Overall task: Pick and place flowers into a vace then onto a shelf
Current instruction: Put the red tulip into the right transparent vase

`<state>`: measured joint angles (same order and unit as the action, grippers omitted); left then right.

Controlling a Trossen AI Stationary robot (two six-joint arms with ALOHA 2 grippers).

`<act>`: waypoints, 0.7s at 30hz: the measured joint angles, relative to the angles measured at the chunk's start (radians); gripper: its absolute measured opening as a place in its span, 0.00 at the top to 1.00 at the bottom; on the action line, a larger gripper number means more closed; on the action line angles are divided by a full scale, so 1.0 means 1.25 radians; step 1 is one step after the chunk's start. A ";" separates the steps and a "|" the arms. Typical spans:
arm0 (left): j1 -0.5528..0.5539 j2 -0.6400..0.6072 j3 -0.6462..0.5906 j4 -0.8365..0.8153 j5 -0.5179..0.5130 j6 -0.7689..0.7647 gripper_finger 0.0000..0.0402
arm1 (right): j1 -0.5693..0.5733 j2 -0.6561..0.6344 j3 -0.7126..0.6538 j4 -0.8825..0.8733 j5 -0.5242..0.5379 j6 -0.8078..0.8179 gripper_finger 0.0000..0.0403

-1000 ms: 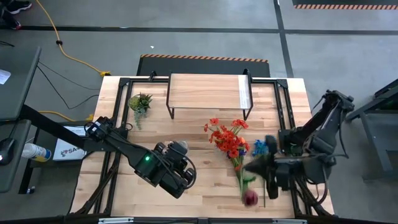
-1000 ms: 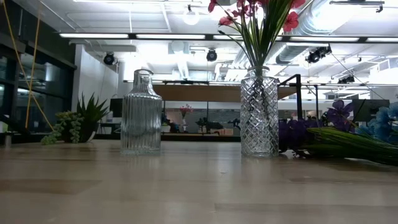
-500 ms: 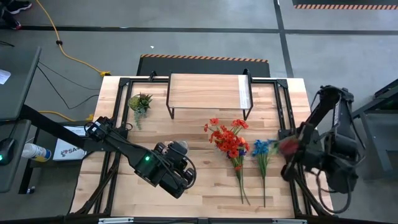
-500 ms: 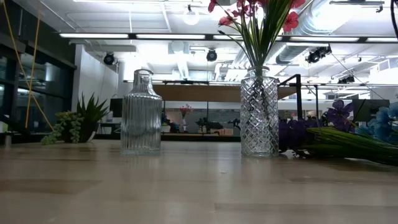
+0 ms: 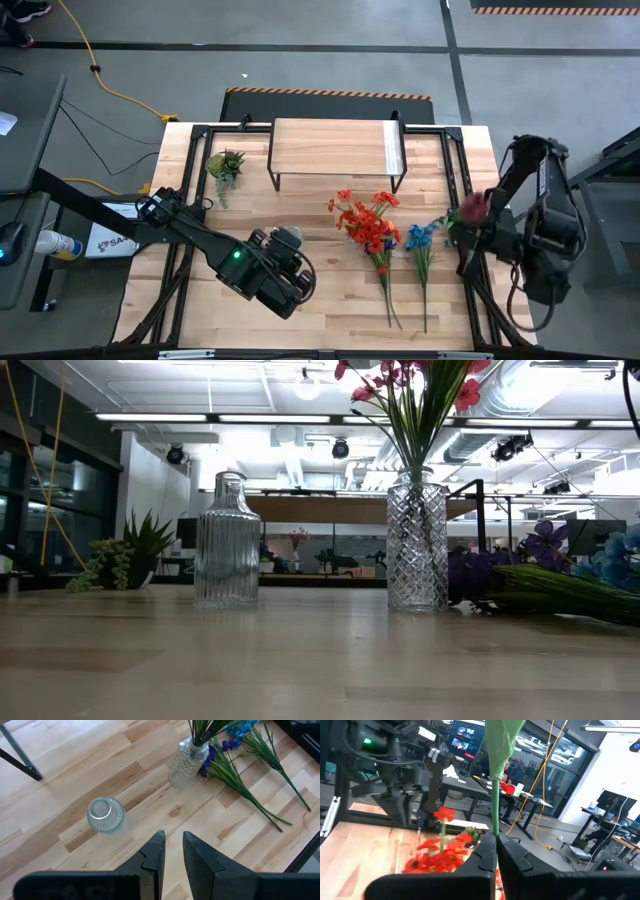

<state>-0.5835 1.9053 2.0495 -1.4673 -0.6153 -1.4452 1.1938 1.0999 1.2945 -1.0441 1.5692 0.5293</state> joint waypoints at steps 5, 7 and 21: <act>-0.006 0.000 0.000 -0.001 0.000 0.000 0.74 | -0.020 -0.073 0.000 -0.064 0.001 0.032 1.00; -0.008 0.000 0.000 0.000 -0.003 0.000 0.74 | -0.031 -0.104 0.000 -0.079 0.001 0.034 1.00; -0.010 0.000 0.000 0.000 -0.064 -0.003 0.74 | -0.102 -0.295 -0.055 -0.111 0.003 0.079 1.00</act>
<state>-0.5961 1.9049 2.0499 -1.4673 -0.6953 -1.4490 1.0661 0.7306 1.2255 -1.1828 1.5723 0.6277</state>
